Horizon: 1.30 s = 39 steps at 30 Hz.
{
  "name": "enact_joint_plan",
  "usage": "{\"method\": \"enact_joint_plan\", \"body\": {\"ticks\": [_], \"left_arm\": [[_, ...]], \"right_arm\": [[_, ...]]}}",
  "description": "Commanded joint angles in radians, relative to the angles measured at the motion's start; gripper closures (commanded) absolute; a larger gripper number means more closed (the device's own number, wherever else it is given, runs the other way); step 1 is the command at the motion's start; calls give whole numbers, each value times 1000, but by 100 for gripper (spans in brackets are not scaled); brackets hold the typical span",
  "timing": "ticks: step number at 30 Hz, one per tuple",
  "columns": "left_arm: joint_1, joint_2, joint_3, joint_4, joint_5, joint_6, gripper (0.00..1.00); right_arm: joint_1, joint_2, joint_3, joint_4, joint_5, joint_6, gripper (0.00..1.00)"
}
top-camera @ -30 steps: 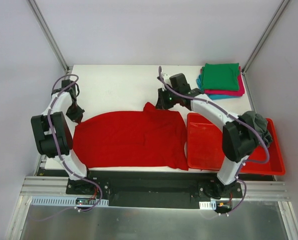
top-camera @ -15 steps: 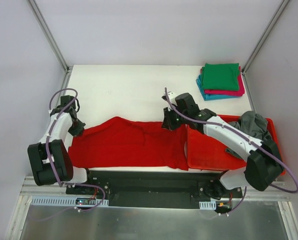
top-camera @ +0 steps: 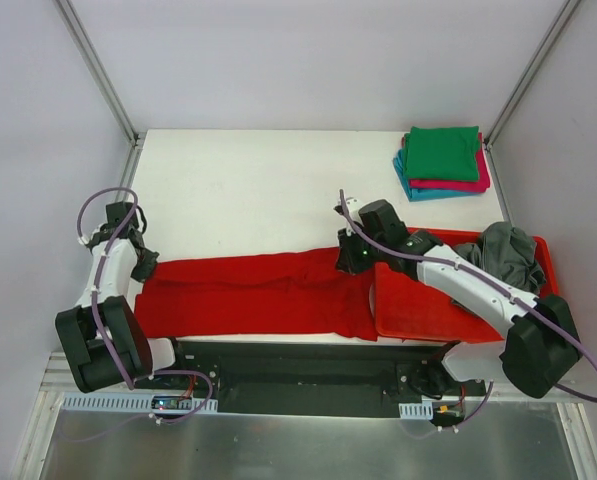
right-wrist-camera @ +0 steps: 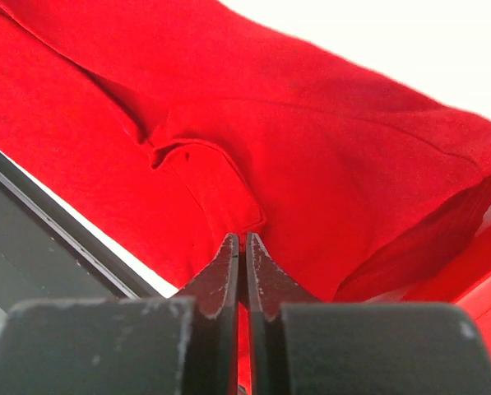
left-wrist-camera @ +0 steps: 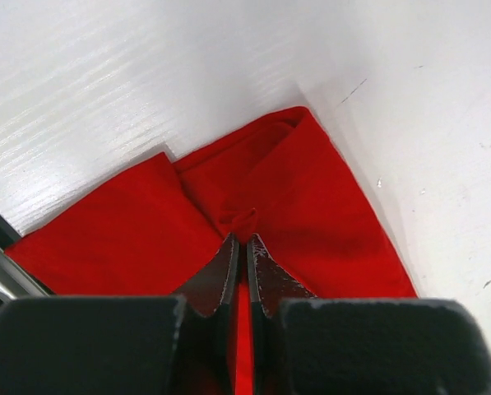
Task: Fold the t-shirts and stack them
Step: Fold the other side of the tshirt into a rectangle
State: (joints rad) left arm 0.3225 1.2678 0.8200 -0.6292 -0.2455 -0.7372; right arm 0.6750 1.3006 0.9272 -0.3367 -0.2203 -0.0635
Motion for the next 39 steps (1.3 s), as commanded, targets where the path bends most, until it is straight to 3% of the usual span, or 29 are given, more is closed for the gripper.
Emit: {"method": "enact_joint_plan", "body": {"ticks": [1,8,9,11,13,15,17,24,26,29,34,39], "left_arm": [[6,-11,-38,9,1,-21,100],[23,-19,-78,20,-21,-27,100],[27,-19,-73,19,-38,-28,96],[53,-16,-46,5,-48,-21,65],[78,-33,-19,-15,-38,-39,58],[82,-70,-6,-23,-23,-62,28],[82,-113,10,-26,9,-73,1],[73,-251,-1,-11,271,-59,1],[50,-258,-31,43,386,-30,1],[-3,-223,-91,137,489,-4,1],[-34,-78,-145,160,464,51,1],[-8,-10,-183,137,178,41,1]], "right_arm": [[5,-50,-27,1,10,21,100],[5,-72,-89,7,4,40,96],[6,-78,-99,4,7,42,94],[5,-90,-110,-24,13,59,88],[8,-112,-123,-45,6,62,82],[12,-145,-133,-61,2,62,62],[14,-176,-131,-77,-4,62,49],[26,-227,-120,-33,-60,96,19],[38,-206,-110,-3,-96,109,4],[86,-149,-87,51,-96,122,4],[152,69,21,50,-19,93,4],[186,265,110,61,27,-42,4]]}}
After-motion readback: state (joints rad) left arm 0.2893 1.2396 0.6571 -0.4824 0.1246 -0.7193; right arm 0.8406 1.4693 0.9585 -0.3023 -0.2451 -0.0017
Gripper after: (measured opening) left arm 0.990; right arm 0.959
